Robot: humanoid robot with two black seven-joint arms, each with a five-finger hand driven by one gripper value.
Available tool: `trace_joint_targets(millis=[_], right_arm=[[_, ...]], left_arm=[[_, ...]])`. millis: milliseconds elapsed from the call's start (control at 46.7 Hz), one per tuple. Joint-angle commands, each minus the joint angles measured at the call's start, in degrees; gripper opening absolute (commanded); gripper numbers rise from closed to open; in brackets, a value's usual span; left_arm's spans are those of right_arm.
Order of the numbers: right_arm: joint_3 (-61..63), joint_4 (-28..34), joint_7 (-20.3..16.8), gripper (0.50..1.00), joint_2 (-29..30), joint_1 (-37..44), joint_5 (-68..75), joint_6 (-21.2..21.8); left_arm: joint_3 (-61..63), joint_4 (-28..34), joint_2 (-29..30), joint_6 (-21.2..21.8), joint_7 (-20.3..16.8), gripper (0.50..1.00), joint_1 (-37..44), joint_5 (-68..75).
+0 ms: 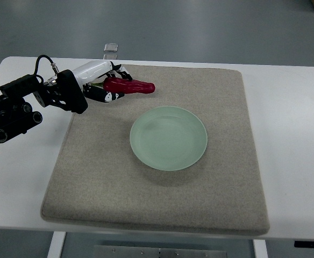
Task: Place red pepper on plate with left hand
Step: 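Lift the red pepper and carry it over the green plate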
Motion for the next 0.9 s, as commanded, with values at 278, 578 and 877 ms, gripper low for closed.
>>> trace_joint_targets(millis=[278,578,877], right_arm=[[0.0,0.0,0.0,0.932,0.0,-0.03,0.0,0.0],[0.0,0.0,0.0,0.932,0.0,-0.03,0.0,0.0],[0.0,0.0,0.0,0.932,0.0,0.06,0.0,0.0]], left_arm=[[-0.55,-6.63,0.11,0.14,-0.64,0.5,-0.08,1.88],[-0.47,-11.99,0.03,0.14,-0.91,0.5,0.0,6.19],[0.59,-15.86,-0.32,-0.12,-0.91,0.5,0.09,6.72]])
